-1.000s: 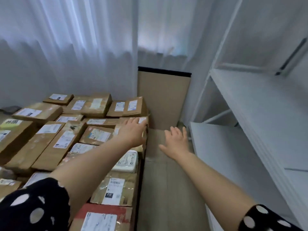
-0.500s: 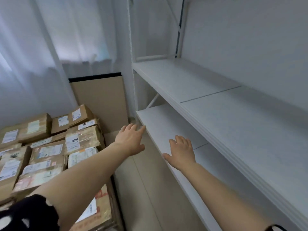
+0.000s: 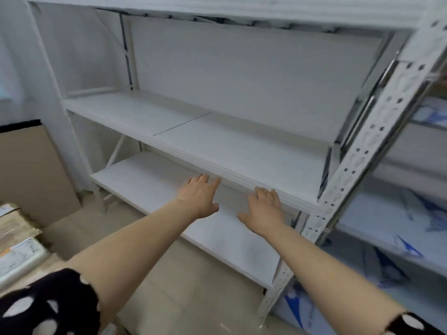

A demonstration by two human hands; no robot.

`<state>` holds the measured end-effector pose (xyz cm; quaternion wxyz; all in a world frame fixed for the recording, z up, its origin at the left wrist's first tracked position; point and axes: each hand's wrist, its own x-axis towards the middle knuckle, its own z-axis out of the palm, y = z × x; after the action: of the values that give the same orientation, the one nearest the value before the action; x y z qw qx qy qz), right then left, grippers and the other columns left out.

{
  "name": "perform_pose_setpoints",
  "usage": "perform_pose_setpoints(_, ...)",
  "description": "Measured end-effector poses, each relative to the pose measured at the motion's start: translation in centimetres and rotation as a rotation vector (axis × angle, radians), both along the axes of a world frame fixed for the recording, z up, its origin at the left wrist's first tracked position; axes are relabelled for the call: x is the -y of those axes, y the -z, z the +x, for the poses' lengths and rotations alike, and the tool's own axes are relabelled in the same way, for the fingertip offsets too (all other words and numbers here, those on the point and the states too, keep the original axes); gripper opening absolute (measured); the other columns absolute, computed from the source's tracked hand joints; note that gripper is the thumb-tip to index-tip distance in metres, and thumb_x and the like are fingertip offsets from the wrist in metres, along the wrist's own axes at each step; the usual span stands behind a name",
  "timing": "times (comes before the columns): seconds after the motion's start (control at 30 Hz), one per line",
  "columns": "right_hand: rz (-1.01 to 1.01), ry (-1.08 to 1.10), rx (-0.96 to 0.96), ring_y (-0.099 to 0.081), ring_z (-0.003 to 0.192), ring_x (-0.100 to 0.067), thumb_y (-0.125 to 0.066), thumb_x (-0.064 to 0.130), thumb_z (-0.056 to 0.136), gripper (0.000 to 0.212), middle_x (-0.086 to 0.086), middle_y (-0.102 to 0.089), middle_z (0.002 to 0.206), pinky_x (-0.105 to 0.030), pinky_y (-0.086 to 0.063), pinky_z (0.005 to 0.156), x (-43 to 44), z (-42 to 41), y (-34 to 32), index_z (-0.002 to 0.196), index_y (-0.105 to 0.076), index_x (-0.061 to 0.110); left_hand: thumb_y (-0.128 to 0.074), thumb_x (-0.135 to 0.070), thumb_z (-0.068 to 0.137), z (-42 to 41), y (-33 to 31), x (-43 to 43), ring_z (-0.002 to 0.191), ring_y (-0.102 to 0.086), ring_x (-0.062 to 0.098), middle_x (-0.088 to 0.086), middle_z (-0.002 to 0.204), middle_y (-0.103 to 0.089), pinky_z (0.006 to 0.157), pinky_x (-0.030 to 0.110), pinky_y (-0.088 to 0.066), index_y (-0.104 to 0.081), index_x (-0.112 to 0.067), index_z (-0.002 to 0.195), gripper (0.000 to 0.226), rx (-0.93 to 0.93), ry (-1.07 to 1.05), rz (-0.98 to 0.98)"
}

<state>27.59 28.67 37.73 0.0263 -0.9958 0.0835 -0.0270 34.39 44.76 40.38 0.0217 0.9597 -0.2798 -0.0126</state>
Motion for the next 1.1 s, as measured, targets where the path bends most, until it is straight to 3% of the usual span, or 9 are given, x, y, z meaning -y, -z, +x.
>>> perform_pose_setpoints(0.27, -0.087, 0.252, 0.188, -0.019, 0.142, -0.025, -0.048, 0.047, 0.092, 0.063, -0.009, -0.028, 0.15, -0.04, 0.004, 0.117, 6.6, -15.8, -6.6, 0.144, -0.033, 0.015, -0.051, -0.043, 0.091, -11.3, -5.9, 9.9, 0.141, -0.022, 0.029, 0.012, 0.151, -0.028, 0.115, 0.038, -0.023, -0.014, -0.02, 0.151, 0.074, 0.151, 0.308, -0.113)
perform_pose_setpoints(0.57, -0.222, 0.466, 0.356, -0.022, 0.141, -0.027, -0.046, 0.05, 0.093, 0.062, -0.011, -0.03, 0.15, -0.04, -0.003, 0.117, 21.5, -29.5, -16.0, 0.142, -0.034, 0.014, -0.056, -0.044, 0.087, -23.6, -16.6, 27.2, 0.137, -0.03, 0.029, 0.012, 0.147, -0.035, 0.111, 0.039, -0.028, -0.018, -0.02, 0.151, 0.077, 0.372, 0.53, -0.262)
perform_pose_setpoints(0.83, -0.295, 0.587, 0.353, -0.02, 0.142, -0.027, -0.049, 0.048, 0.092, 0.066, -0.011, -0.026, 0.153, -0.04, -0.004, 0.118, 38.8, -42.5, -21.8, 0.146, -0.029, 0.015, -0.054, -0.044, 0.091, -34.8, -22.6, 46.5, 0.138, -0.029, 0.029, 0.011, 0.15, -0.032, 0.111, 0.039, -0.028, -0.015, -0.021, 0.152, 0.076, 0.436, 0.625, -0.324)
perform_pose_setpoints(1.1, -0.308, 0.573, 0.363, -0.024, 0.14, -0.027, -0.048, 0.046, 0.093, 0.065, -0.009, -0.031, 0.15, -0.039, -0.007, 0.118, 52.1, -45.8, -25.8, 0.146, -0.029, 0.015, -0.055, -0.041, 0.09, -36.3, -26.4, 59.7, 0.132, -0.037, 0.03, 0.01, 0.145, -0.04, 0.106, 0.04, -0.034, -0.024, -0.021, 0.149, 0.071, 0.488, 0.618, -0.258)
